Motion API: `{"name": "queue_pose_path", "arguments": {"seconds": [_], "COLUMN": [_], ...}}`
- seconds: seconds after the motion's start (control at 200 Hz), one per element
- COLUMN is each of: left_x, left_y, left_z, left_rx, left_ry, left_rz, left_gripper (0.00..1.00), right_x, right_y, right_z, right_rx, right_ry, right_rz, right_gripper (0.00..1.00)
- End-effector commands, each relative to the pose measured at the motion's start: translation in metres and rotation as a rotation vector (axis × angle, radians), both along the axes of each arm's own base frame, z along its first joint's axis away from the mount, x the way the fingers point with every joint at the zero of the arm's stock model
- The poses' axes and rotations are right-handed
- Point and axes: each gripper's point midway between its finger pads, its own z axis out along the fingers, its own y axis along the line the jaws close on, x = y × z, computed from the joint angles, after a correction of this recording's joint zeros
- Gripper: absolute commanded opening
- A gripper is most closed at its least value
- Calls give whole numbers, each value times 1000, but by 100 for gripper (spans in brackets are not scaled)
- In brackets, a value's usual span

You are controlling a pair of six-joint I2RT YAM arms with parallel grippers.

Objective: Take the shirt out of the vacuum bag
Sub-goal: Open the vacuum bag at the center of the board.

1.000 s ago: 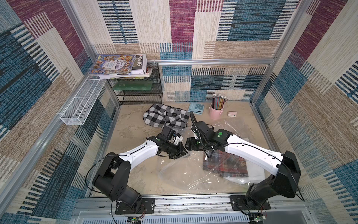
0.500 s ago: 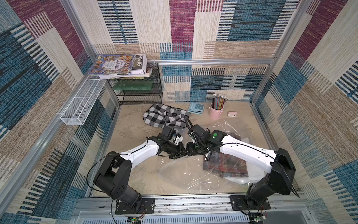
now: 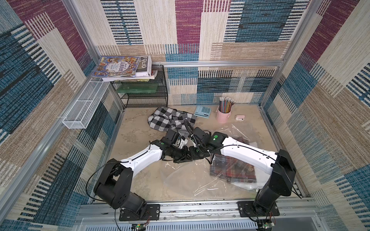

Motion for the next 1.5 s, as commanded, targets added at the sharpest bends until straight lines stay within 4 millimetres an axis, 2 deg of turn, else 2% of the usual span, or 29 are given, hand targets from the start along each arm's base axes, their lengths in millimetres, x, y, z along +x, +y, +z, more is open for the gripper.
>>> {"name": "queue_pose_path", "arguments": {"seconds": [0.0,0.04,0.09,0.21,0.335,0.476,0.556,0.831,1.056,1.307,1.492], "left_x": [-6,-6,-6,-7,-2,11,13,9,7,-9,-7], "left_y": [17,22,26,24,20,9,4,-11,-38,-78,-100], "left_z": [-2,-2,-3,-6,-14,-8,-9,-38,-48,-63,-69], "left_rx": [29,33,34,7,-21,-78,-100,-131,-158,-145,-153], "left_ry": [12,11,8,15,27,7,12,81,106,137,145], "left_rz": [26,45,53,37,43,36,22,-23,-66,-143,-148], "left_gripper": [18,23,34,51,61,71,73,75,77,77,77], "right_x": [11,13,16,23,23,18,16,16,12,12,11], "right_y": [-6,-4,1,12,26,39,45,66,74,75,80], "right_z": [17,25,36,65,88,103,108,126,125,129,128], "right_rx": [-1,18,42,90,138,181,201,261,284,304,323], "right_ry": [-60,-71,-89,-120,-135,-142,-145,-155,-124,-122,-108], "right_rz": [-36,-36,-30,-5,30,62,75,120,140,138,147], "right_gripper": [0,0,0,0,0,0,0,0,0,0,0]}}
